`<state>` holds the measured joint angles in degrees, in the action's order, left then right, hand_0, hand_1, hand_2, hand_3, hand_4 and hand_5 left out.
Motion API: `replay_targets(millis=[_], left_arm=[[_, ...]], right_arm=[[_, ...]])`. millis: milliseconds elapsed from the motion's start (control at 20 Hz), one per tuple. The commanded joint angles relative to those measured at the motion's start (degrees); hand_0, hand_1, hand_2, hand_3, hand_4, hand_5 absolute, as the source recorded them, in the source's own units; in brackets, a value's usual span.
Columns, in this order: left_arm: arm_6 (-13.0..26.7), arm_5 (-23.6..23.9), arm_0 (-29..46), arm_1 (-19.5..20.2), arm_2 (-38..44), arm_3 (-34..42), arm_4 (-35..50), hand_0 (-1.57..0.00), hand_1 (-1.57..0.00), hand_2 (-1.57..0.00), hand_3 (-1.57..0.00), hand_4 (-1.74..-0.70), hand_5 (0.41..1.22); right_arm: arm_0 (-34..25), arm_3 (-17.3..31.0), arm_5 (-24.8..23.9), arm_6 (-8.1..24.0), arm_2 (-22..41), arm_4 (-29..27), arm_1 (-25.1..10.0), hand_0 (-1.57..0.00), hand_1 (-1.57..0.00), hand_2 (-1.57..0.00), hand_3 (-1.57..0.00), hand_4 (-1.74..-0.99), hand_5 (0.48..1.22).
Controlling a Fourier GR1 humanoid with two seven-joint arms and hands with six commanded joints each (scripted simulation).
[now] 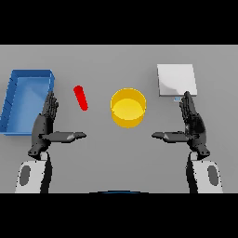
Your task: Pick up the red beaker and tilt it to pour out 1 green nut into yellow bowl. Pick up the yellow bowl and place it on the metallic measuring scale.
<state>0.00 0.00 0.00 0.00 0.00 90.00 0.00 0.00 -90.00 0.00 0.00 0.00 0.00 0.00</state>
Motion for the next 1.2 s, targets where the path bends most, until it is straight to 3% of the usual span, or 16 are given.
replay_targets(millis=[0, 250, 300, 350, 450, 550, 750, 1150], left_arm=[[0.0, 0.0, 0.1, 0.0, 0.0, 0.1, 0.0, 0.00, 0.00, 0.00, 0.00, -1.15, 0.599], [0.4, -0.1, 0.3, -0.2, -0.4, 0.3, -0.1, 0.00, 0.00, 0.00, 0.00, -1.15, 0.599], [-0.5, -0.8, 2.3, 1.4, -2.1, 2.7, -2.3, 0.00, 0.00, 0.00, 0.00, -1.15, 0.599], [-1.2, -1.0, 4.5, 2.0, -3.5, 4.8, -3.8, 0.00, 0.00, 0.00, 0.00, -1.16, 0.599], [0.9, -1.0, 5.6, 2.7, -5.0, 7.8, -5.4, 0.00, 0.00, 0.00, 0.00, -1.16, 0.599], [2.6, -0.9, 6.7, 3.6, -5.3, 9.8, -6.1, 0.00, 0.00, 0.00, 0.00, -1.16, 0.600], [3.5, -1.4, 5.5, 3.9, -6.3, 8.0, -7.6, 0.00, 0.00, 0.00, 0.00, -1.16, 0.602], [0.3, 1.6, -6.5, 2.3, -5.0, -8.3, -11.6, 0.00, 0.00, 0.00, 0.00, -1.23, 0.636]], right_arm=[[-0.1, 0.1, -0.1, 0.1, 0.0, 0.0, 0.0, 0.00, 0.00, 0.00, 0.00, -1.167, 0.599], [-0.9, 0.6, -0.1, 0.2, 0.0, 0.0, 0.1, 0.00, 0.00, 0.00, 0.00, -1.167, 0.599], [0.8, -0.8, -2.3, -3.9, 2.3, 6.9, -2.2, 0.00, 0.00, 0.00, 0.00, -1.167, 0.599], [2.6, -1.8, -3.7, -5.8, 4.2, 11.2, -3.0, 0.00, 0.00, 0.00, 0.00, -1.163, 0.595], [4.2, -4.6, -4.9, -5.7, 5.8, 15.2, -4.1, 0.00, 0.00, 0.00, 0.00, -1.160, 0.591], [4.4, -4.1, -5.6, -4.1, 6.3, 16.6, -3.8, 0.00, 0.00, 0.00, 0.00, -1.162, 0.591], [4.6, -5.3, -4.6, -4.4, 6.5, 15.1, -3.3, 0.00, 0.00, 0.00, 0.00, -1.199, 0.603], [4.5, -6.0, -2.8, -5.5, 5.8, 12.7, -4.0, 0.00, 0.00, 0.00, 0.00, -1.267, 0.632]])
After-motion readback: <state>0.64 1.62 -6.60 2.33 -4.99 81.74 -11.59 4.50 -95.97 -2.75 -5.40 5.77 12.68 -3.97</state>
